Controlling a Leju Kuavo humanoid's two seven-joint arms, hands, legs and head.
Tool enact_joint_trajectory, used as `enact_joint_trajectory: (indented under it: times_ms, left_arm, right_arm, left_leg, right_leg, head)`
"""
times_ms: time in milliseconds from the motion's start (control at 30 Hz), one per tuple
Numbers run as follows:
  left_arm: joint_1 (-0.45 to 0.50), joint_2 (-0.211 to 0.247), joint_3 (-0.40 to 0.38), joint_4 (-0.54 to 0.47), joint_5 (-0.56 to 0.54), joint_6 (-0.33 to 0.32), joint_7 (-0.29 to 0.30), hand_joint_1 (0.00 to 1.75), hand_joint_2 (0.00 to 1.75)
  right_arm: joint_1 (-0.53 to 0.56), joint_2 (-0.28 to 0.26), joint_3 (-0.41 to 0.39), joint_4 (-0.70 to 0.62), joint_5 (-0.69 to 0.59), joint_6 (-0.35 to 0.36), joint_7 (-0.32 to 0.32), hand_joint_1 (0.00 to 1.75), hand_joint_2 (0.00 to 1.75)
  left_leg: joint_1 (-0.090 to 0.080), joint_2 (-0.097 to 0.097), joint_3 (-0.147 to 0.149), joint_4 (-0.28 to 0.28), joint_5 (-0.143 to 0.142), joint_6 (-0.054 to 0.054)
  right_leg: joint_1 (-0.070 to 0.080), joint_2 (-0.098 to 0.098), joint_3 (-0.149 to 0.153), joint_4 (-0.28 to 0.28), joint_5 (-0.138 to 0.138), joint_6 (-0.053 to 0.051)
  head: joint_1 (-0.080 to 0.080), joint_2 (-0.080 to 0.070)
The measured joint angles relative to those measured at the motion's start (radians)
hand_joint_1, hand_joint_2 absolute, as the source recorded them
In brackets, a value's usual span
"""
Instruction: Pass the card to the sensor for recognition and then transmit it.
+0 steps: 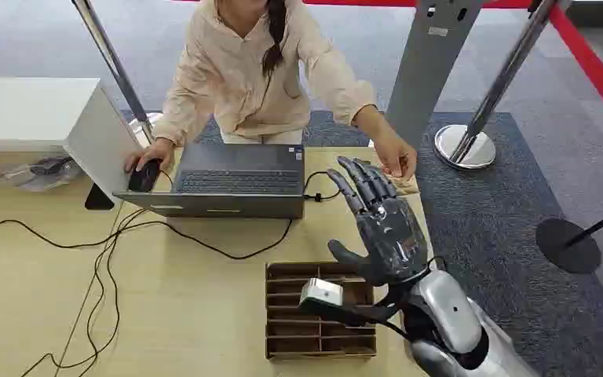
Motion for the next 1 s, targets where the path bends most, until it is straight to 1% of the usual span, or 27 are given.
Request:
enact_joint_trajectory:
  times_ms: [167, 300, 633, 1000]
  left_arm:
    - [-0.001, 0.0, -0.016, 0.0, -0.004, 0.0, 0.0, 0.0, 0.0]
    - [-0.001, 0.0, -0.023, 0.0, -0.004, 0.0, -0.002, 0.0, 0.0]
    - [-0.002, 0.0, -0.037, 0.0, -0.005, -0.003, -0.008, 0.0, 0.0]
    - [-0.002, 0.0, -0.047, 0.0, -0.005, -0.004, -0.016, 0.0, 0.0]
  right_arm:
    - [-0.009, 0.021, 0.006, 0.063, 0.02, -0.094, 0.034, 0.0, 1.75]
    - [-0.022, 0.032, -0.008, 0.1, 0.023, -0.135, 0.058, 0.0, 1.75]
    - [-0.043, 0.034, -0.049, 0.161, 0.035, -0.174, 0.097, 0.0, 1.75]
    - [-0.044, 0.034, -0.075, 0.203, 0.051, -0.192, 0.108, 0.0, 1.75]
  left_leg:
    - [0.0, 0.0, 0.0, 0.0, 0.0, 0.0]
    - [0.0, 0.0, 0.0, 0.0, 0.0, 0.0]
    - [0.0, 0.0, 0.0, 0.0, 0.0, 0.0]
    - [0.0, 0.0, 0.0, 0.0, 0.0, 0.0]
  right_leg:
    - [0.0, 0.0, 0.0, 0.0, 0.0, 0.0]
    - [0.0, 0.0, 0.0, 0.0, 0.0, 0.0]
    - [0.0, 0.0, 0.0, 0.0, 0.0, 0.0]
    - [0.0, 0.0, 0.0, 0.0, 0.0, 0.0]
  head:
    - [0.0, 0.0]
    - [0.0, 0.0]
    - [0.0, 0.0]
    - [0.0, 0.0]
